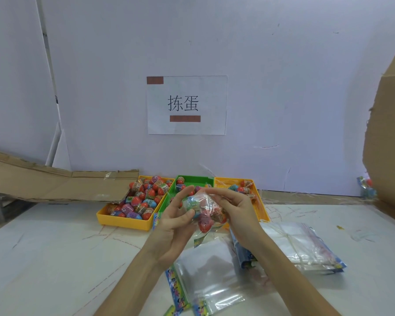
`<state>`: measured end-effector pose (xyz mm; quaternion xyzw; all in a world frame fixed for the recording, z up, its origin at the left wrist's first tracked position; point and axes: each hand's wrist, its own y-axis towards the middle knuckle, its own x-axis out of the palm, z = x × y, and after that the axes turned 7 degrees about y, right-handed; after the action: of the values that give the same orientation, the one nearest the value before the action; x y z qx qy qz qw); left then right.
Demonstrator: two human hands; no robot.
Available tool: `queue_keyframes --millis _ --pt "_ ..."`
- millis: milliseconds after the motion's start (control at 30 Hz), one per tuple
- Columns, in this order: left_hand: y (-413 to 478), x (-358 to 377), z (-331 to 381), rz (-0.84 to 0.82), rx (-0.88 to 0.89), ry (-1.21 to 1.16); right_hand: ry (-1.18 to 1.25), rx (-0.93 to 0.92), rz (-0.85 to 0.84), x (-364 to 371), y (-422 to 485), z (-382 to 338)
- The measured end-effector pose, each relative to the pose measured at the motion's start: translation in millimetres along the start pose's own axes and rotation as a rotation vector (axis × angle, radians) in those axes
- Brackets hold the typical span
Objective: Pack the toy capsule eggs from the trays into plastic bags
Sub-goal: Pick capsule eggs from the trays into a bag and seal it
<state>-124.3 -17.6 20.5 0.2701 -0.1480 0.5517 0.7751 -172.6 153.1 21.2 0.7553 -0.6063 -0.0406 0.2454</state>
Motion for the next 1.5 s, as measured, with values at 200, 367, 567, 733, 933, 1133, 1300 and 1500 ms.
queue_keyframes --millis 200,367,567,733,933,1133,1300,1500 --pt "1.0 -1.6 -2.3 0.001 -0.012 0.008 -0.047 -0.020 0.026 -0.6 1.1 1.2" --pt "2.9 -1.4 -2.2 0.015 -0.019 0.006 -0.112 -0.049 0.115 -1.0 2.1 -0.2" --pt "7.1 -2.1 -4.7 0.111 -0.041 0.023 -0.372 -0.083 0.112 -3.5 3.4 2.8" --pt "6.5 -1.9 -2.8 0.182 -0.037 0.056 -0.486 -0.069 0.084 -4.7 3.1 2.8" --pt "9.7 -2.9 -2.0 0.285 -0.029 -0.038 -0.422 -0.023 0.133 -6.1 4.4 -1.1" --pt "9.4 -3.7 -3.1 0.289 -0.036 -0.046 -0.167 0.189 -0.002 -2.6 3.6 -5.2" --pt "7.8 -3.2 -2.3 0.259 -0.046 -0.096 -0.089 0.196 -0.010 -3.8 2.8 -6.7" --pt "8.4 -3.3 -1.6 0.258 -0.048 -0.083 -0.056 0.192 -0.009 -4.1 1.6 -9.1"
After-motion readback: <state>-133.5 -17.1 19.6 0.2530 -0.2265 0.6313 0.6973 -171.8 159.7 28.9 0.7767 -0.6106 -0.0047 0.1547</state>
